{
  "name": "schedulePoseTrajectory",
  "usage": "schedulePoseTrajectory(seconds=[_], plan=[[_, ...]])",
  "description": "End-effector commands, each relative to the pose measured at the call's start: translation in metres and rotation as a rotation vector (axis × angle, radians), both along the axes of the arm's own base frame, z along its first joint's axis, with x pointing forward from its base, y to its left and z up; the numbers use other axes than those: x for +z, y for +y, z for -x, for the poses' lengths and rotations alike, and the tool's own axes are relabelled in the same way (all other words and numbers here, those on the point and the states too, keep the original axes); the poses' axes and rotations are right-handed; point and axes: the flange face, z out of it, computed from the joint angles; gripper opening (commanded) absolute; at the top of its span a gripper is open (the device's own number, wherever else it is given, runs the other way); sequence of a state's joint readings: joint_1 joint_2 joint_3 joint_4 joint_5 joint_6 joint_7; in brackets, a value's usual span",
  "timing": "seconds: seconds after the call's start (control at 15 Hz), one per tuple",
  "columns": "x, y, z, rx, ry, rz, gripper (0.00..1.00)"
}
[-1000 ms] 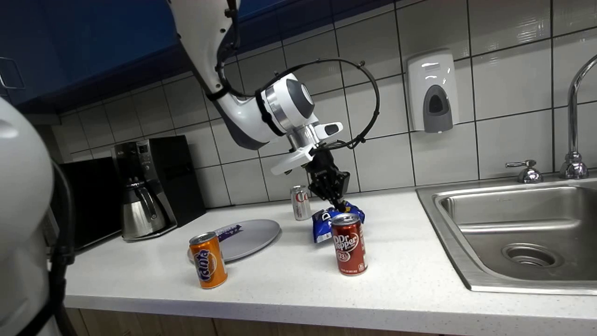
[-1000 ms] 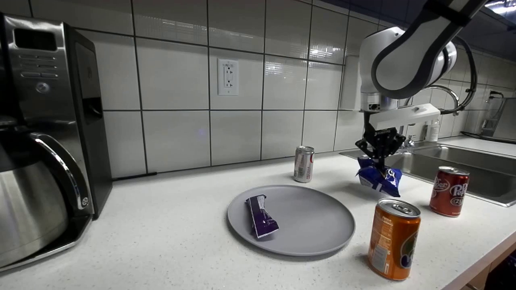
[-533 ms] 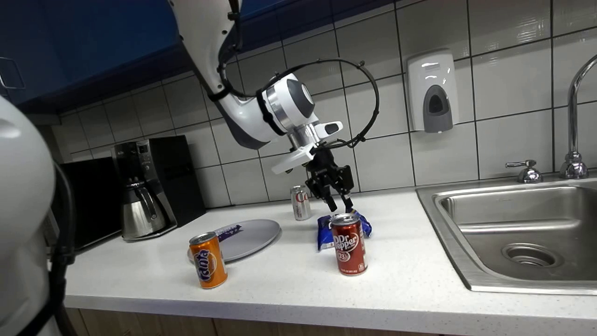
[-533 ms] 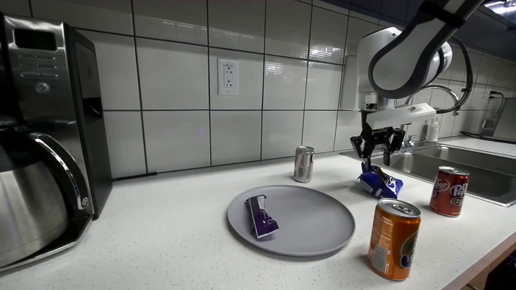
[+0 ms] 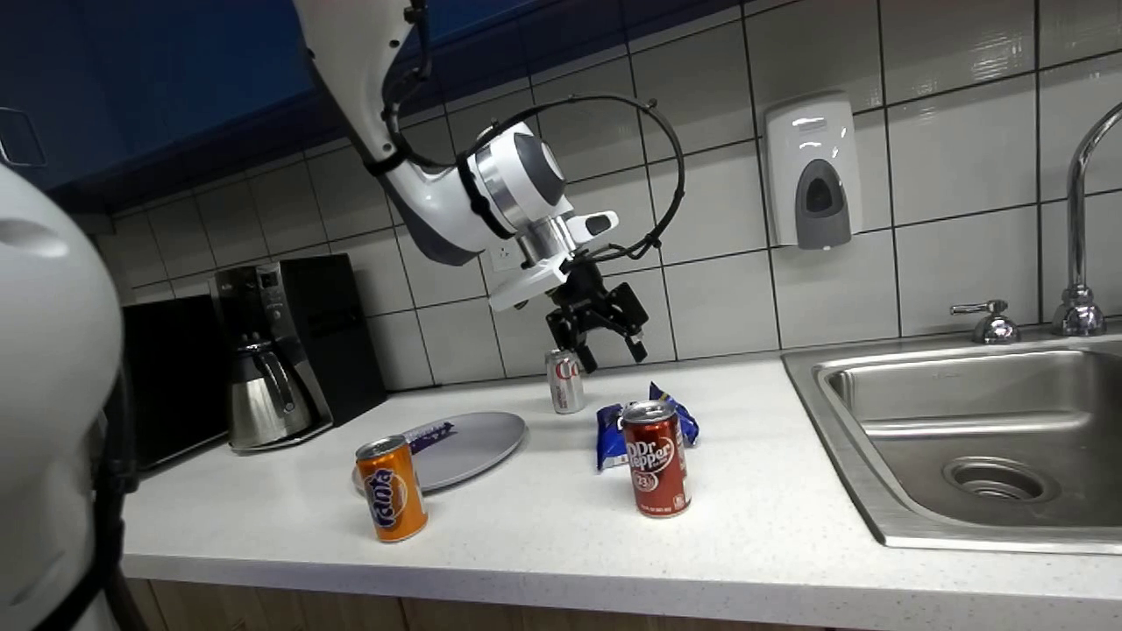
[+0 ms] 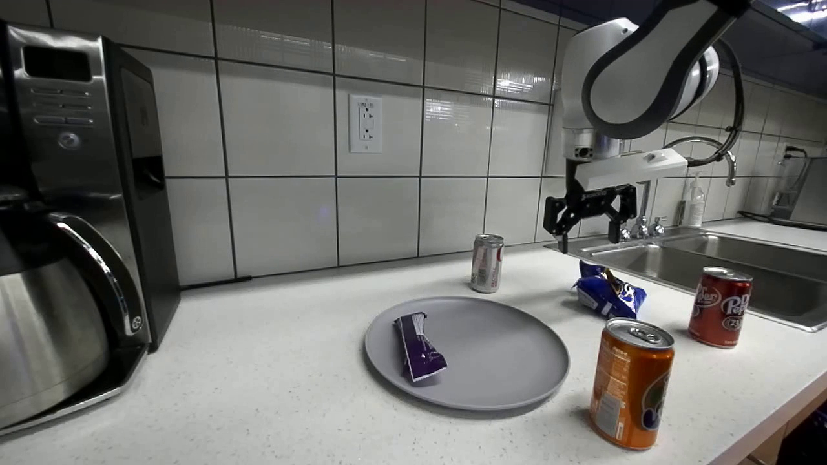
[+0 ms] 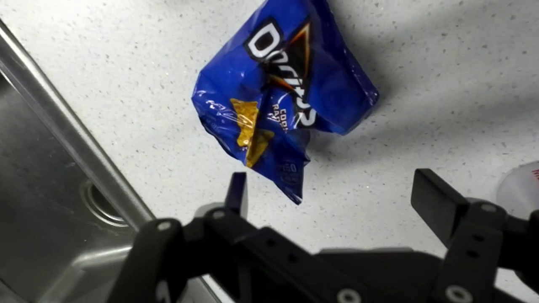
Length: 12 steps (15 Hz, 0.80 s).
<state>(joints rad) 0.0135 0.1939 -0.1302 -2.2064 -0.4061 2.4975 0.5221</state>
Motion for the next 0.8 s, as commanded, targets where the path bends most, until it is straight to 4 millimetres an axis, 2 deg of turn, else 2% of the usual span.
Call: schedulePoseTrajectory(seconds=[0.0, 0.27, 0.73], plan=[[0.016, 0.025, 0.011, 0.035, -0.018, -0.011, 1.0], [0.02, 0.058, 0.012, 0.038, -0.034, -0.02, 1.0], [0.02, 0.128, 0.014, 0.037, -0.064, -0.047, 1.0]])
